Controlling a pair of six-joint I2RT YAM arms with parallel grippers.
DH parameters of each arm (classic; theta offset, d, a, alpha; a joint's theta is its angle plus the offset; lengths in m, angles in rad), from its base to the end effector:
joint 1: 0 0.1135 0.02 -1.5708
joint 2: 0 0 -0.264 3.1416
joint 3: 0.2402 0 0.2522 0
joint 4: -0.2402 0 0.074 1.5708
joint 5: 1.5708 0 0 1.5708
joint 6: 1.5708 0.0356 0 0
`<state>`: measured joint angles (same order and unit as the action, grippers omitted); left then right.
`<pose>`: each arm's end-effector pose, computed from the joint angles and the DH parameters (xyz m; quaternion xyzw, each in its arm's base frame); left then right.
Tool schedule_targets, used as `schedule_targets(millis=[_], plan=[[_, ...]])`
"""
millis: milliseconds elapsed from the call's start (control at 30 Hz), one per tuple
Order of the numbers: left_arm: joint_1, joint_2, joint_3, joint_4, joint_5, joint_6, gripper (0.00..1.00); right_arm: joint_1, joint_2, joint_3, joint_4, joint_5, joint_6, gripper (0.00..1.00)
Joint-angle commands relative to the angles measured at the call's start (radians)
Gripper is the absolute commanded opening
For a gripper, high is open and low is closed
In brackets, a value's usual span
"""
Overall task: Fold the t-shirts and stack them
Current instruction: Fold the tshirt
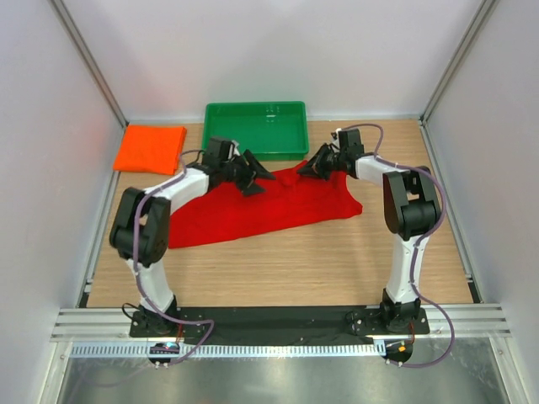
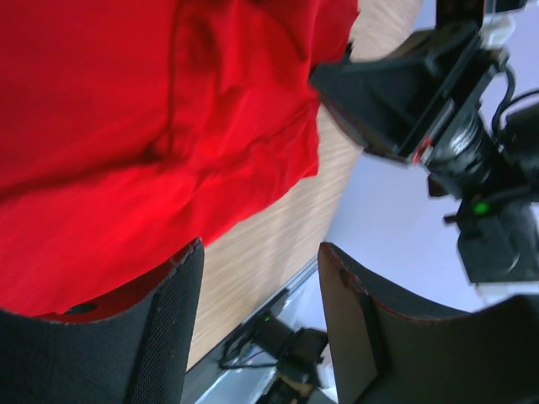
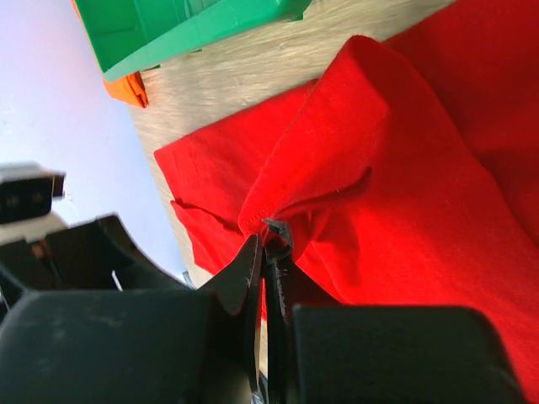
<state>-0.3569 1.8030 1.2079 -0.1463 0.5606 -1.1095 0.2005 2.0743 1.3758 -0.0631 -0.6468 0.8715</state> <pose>0.3626 -0.1554 0.2124 -0.2195 0.8589 -0.4473 0.1182 0.4344 0.1102 0.1625 0.1689 0.8642 0.4418 0.1717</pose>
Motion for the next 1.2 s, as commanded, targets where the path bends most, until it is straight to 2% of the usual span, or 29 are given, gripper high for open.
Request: schedule_targets(millis=[0, 100, 233, 367, 533, 1167], plan=[[-0.022, 0.111, 0.125, 0.122, -0.017, -0.134, 0.57, -0.003, -0.060, -0.012, -0.021, -0.002, -0.054, 0.07], [-0.028, 0.174, 0.185, 0.168, -0.039, -0.187, 0.56, -0.003, -0.059, -0.026, -0.009, -0.020, -0.058, 0.08], [-0.040, 0.268, 0.259, 0.082, -0.050, -0.207, 0.52, -0.004, -0.059, -0.024, -0.017, -0.028, -0.085, 0.08], [-0.050, 0.271, 0.245, 0.050, -0.097, -0.231, 0.49, -0.009, -0.062, -0.035, -0.011, -0.025, -0.078, 0.08], [-0.073, 0.328, 0.315, -0.005, -0.088, -0.239, 0.48, -0.010, -0.068, -0.046, 0.003, -0.024, -0.062, 0.08], [-0.085, 0.444, 0.409, -0.053, -0.128, -0.263, 0.38, -0.013, -0.069, -0.075, 0.057, -0.048, -0.019, 0.05]])
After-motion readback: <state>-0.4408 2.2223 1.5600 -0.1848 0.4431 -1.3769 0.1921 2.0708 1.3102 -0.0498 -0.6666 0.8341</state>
